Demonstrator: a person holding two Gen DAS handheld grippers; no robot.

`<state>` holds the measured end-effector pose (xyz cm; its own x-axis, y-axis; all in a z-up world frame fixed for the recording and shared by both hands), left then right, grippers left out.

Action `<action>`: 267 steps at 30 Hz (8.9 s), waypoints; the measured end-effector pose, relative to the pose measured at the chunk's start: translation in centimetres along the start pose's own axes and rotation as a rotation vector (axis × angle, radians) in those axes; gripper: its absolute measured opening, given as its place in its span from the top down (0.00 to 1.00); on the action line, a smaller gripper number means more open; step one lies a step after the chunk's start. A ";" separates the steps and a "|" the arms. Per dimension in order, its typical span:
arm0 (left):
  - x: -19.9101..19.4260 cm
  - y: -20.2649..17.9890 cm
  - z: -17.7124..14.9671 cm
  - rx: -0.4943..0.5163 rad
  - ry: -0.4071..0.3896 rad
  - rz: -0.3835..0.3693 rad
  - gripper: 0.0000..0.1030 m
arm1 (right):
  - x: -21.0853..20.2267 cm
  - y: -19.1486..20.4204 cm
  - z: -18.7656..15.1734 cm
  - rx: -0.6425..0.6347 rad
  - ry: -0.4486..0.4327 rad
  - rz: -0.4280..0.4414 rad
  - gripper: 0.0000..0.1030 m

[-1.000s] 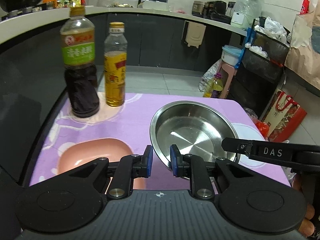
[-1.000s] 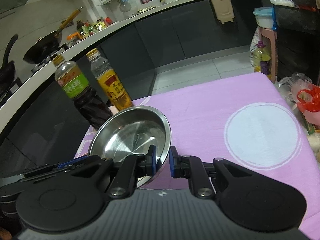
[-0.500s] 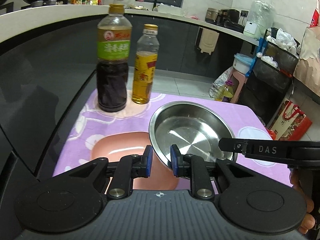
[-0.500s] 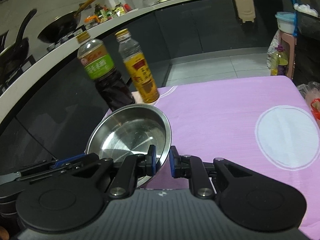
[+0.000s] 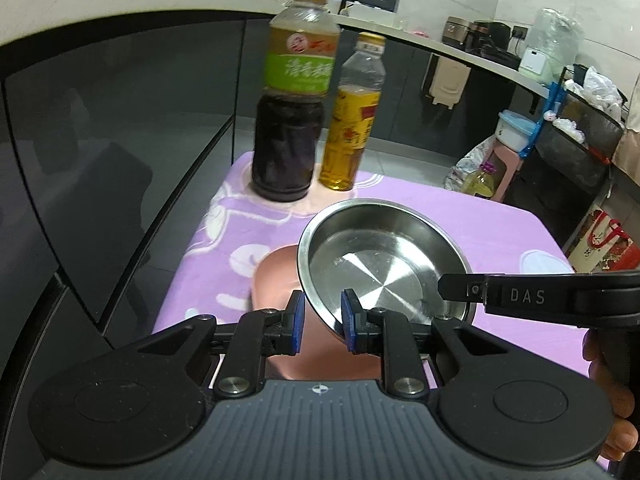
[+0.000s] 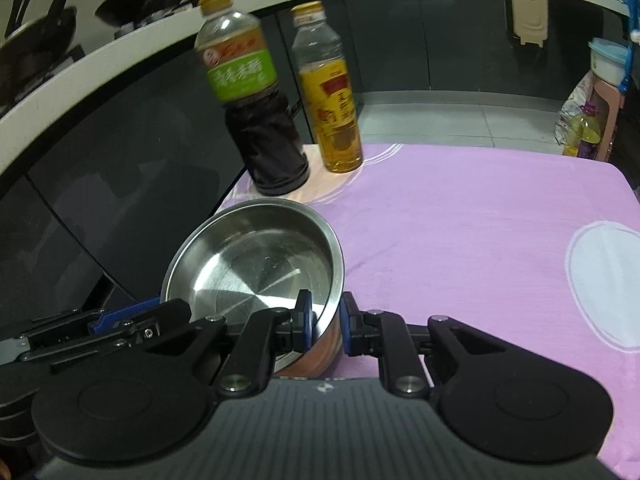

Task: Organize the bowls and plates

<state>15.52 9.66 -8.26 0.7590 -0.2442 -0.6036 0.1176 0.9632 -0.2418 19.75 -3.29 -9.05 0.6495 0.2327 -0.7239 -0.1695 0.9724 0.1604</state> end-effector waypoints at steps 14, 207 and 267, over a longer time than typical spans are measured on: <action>2.5 2.3 -1.7 -0.031 0.054 -0.003 0.82 | 3.0 1.1 -1.0 -0.056 0.074 -0.065 0.84; -6.5 -7.9 -10.1 0.014 0.137 -0.104 0.68 | -10.3 -4.7 -10.2 0.083 0.051 -0.019 0.65; -4.9 -7.0 -10.2 -0.131 0.090 -0.200 0.51 | -8.4 -6.5 -11.0 0.198 0.012 0.070 0.52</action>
<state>4.41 2.98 -11.40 0.6679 -0.4433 -0.5979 0.1710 0.8732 -0.4564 7.24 -11.80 -11.39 0.6319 0.3004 -0.7144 -0.0637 0.9388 0.3384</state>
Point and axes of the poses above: each gripper's, at about its wrist camera, not at the fingertips, and x roughly the way its jaws point, y to its left, z to its top, the point moved 9 cm from there along x, roughly the way its jaws point, and after that the axes turned 6 degrees about -z, right-handed, at the moved point
